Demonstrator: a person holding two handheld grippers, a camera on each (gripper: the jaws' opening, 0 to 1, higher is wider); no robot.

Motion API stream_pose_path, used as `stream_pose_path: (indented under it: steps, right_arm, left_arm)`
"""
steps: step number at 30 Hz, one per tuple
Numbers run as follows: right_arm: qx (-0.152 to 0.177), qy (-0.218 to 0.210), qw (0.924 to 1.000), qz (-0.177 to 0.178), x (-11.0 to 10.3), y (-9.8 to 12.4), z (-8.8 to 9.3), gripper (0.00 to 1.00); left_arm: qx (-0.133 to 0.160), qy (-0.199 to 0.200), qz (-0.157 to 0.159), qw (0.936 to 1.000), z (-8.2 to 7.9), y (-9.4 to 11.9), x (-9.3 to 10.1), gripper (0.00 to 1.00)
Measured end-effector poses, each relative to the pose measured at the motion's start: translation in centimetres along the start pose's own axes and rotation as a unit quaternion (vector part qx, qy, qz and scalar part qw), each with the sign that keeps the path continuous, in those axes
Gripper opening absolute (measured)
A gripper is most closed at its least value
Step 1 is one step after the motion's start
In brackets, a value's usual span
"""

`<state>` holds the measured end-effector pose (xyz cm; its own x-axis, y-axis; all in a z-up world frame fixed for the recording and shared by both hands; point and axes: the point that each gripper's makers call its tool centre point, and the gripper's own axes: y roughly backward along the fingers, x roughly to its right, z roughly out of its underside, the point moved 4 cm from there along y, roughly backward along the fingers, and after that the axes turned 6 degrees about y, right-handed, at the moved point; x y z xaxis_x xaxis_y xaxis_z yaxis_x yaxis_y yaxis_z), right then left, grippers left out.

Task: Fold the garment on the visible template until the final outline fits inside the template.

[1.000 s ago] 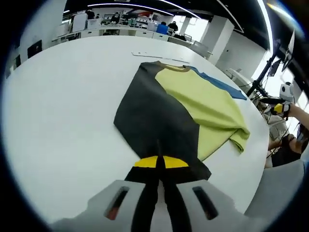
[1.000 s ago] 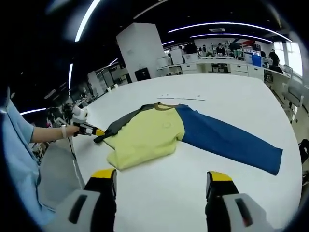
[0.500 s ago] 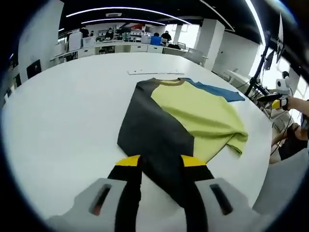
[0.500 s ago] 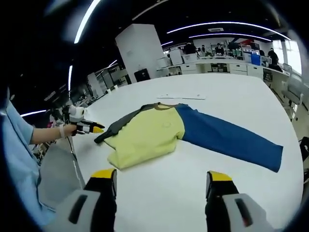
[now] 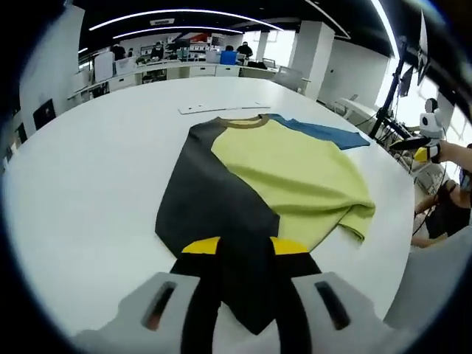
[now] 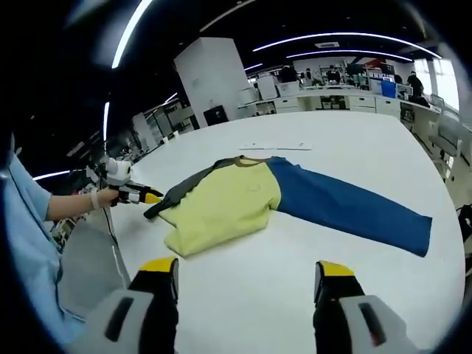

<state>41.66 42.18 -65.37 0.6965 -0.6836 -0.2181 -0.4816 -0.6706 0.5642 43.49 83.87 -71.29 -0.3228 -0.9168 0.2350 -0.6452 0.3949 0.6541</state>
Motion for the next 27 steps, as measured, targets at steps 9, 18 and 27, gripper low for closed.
stream_pose_path:
  steps: [9,18,27]
  right_arm:
    - [-0.003,-0.007,1.0000,0.001,0.0,-0.1,0.5,0.75]
    - [-0.004,-0.009,1.0000,-0.001,0.0,-0.3,0.8,0.74]
    - [-0.001,-0.013,0.9999,-0.001,0.0,-0.3,0.8,0.74]
  left_arm:
    - [-0.022,-0.019,-0.023,0.9993,0.3,-0.8,-0.2,0.16]
    - [-0.039,-0.016,-0.035,0.9985,1.1,-1.2,-0.9,0.11]
    - [-0.042,-0.006,-0.035,0.9985,1.4,-1.2,-0.9,0.02]
